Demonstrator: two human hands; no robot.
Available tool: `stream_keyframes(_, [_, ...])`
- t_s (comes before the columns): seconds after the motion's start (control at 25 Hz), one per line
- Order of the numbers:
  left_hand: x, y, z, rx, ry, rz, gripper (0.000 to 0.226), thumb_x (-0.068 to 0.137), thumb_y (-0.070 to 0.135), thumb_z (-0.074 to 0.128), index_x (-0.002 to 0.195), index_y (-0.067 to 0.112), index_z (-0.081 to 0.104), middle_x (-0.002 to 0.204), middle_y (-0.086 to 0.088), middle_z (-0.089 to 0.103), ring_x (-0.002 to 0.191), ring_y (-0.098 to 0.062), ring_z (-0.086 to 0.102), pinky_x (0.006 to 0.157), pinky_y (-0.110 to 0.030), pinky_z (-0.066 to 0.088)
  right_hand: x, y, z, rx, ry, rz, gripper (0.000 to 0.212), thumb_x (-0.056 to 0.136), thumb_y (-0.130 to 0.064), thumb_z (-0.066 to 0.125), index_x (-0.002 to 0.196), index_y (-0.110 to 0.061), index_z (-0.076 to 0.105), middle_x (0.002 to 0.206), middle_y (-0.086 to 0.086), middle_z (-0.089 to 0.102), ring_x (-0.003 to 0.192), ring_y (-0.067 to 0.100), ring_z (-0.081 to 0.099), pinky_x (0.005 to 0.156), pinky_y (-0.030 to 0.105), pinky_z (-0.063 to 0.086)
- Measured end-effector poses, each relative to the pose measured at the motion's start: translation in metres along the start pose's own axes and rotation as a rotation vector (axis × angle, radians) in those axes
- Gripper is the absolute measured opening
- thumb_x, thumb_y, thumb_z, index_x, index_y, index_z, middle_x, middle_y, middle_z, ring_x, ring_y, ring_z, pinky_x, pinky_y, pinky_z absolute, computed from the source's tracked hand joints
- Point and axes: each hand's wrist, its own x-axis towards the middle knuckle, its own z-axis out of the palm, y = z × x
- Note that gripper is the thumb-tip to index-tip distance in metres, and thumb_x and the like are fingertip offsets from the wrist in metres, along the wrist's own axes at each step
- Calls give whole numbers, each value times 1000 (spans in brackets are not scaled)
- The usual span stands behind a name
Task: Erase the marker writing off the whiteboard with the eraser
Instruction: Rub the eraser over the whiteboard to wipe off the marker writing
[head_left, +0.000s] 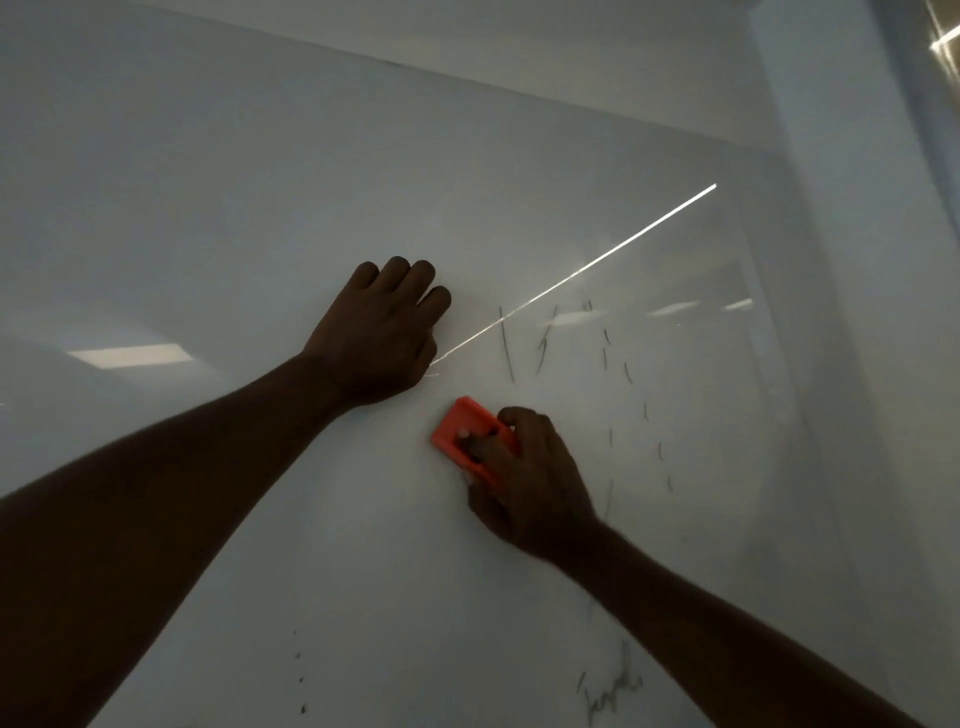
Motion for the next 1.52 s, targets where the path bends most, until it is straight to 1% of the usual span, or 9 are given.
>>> stream_keyframes(0.12, [7,1,9,26,30,-27,29,85,21,48,105,4,60,107,-18,58,90,-35,53,74,-44,42,49,74,-17,-101,9,-77,50,84,-40,58,130,-20,57,118,24,57,97,40,57,80,42,55])
stream_keyframes(0.32, [8,-1,11,34,44,-40,27,87,22,47,105,6,59,108,-15,57,91,-34,51,74,-43,42,109,94,-13,-78,231,781,49,92,-35,59,137,-17,52,114,19,49,102,38,51,81,48,53])
stream_keyframes(0.56, [9,0,14,49,37,-51,27,86,26,49,104,8,60,109,-15,58,92,-34,51,75,-43,40,93,70,-6,-68,95,-34,43,89,-40,59,127,-19,59,113,16,52,92,33,53,71,35,49])
stream_keyframes(0.8, [8,0,14,50,47,-49,28,88,23,49,107,5,60,108,-15,57,91,-35,51,75,-43,40,116,118,-19,-119,198,896,53,94,-35,54,143,-19,46,120,21,49,109,41,51,84,45,48])
stream_keyframes(1.0, [7,-1,16,45,76,-38,32,89,25,49,109,3,61,109,-18,57,92,-36,52,76,-45,41,42,105,-20,-133,16,102,48,90,-41,53,131,-18,55,113,15,53,92,31,52,69,35,47])
stream_keyframes(1.04, [7,-1,17,45,83,-38,33,90,25,47,110,3,62,109,-18,57,93,-37,52,76,-45,41,34,130,-28,-156,15,152,49,90,-39,53,131,-15,57,114,18,55,95,35,53,72,38,49])
stream_keyframes(1.24, [8,0,21,50,105,-29,36,91,27,44,112,2,60,110,-20,56,93,-37,51,75,-46,40,48,184,-39,-161,185,1114,49,97,-33,53,139,-11,45,124,23,50,112,44,52,86,47,48])
stream_keyframes(1.32, [9,0,21,59,89,-24,38,92,28,42,112,1,60,110,-21,55,93,-38,51,75,-47,40,48,142,-25,-163,205,968,47,93,-34,54,135,-14,48,117,20,51,105,41,53,80,44,49])
stream_keyframes(1.52, [9,43,29,-6,21,46,42,86,32,42,112,4,61,113,-20,57,95,-37,52,76,-45,40,-29,66,-9,-79,30,144,41,92,-39,53,126,-17,55,115,16,52,92,34,52,73,37,47])
